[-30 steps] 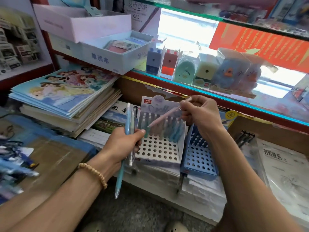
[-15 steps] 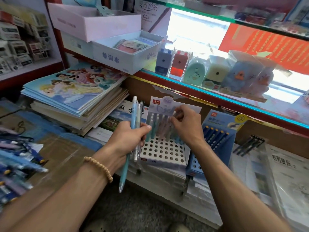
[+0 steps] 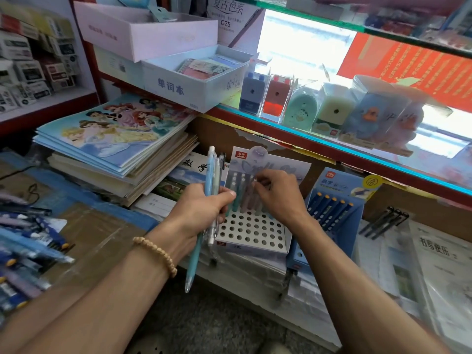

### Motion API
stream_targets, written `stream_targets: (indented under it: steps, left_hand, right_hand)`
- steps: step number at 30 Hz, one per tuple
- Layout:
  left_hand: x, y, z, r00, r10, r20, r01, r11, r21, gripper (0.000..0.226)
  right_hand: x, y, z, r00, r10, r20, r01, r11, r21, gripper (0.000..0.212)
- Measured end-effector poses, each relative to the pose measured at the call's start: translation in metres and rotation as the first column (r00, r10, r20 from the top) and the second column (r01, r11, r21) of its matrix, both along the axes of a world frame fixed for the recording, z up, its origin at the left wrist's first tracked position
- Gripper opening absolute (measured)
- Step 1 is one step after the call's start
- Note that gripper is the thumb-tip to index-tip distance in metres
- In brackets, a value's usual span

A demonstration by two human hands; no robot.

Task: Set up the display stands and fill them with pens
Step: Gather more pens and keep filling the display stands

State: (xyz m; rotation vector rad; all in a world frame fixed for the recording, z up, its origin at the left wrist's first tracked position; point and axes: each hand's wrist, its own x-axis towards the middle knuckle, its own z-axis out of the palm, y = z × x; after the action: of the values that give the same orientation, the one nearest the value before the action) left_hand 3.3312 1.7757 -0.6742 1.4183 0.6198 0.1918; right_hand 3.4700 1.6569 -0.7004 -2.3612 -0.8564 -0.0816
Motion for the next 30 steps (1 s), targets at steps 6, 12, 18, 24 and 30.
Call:
stream_targets:
  steps: [6,12,18,24,30]
  left_hand:
    - [-0.002,0.001,0.0,0.999,-0.045,-0.005,0.045,0.998,-0.031,0.008]
    - [-0.005,-0.003,0.006,0.983,-0.181,0.041,0.185,0.966,-0.179,0.024]
    - [-0.005,-0.006,0.006,0.946,-0.322,0.024,0.322,0.937,-0.135,0.023]
    - [0.0,-0.016,0.002,0.939,-0.341,0.048,0.344,0.928,-0.142,0.029]
    - [0.009,-0.03,-0.002,0.936,-0.351,-0.001,0.349,0.93,-0.116,0.02]
  right_hand:
    - [0.0,0.006,0.001,1.0,0.013,0.023,-0.01,0.992,-0.123,0.017]
    - [-0.012,0.009,0.016,0.995,-0.05,0.09,0.041,0.994,0.101,0.019]
    - [-0.027,-0.006,0.048,0.778,0.214,-0.591,-0.016,0.947,0.321,0.025]
    - [-0.016,-0.04,0.051,0.576,0.27,-0.771,0.312,0.8,0.513,0.016]
    - [-0.013,-0.073,0.057,0.674,0.156,-0.722,0.415,0.729,0.544,0.018]
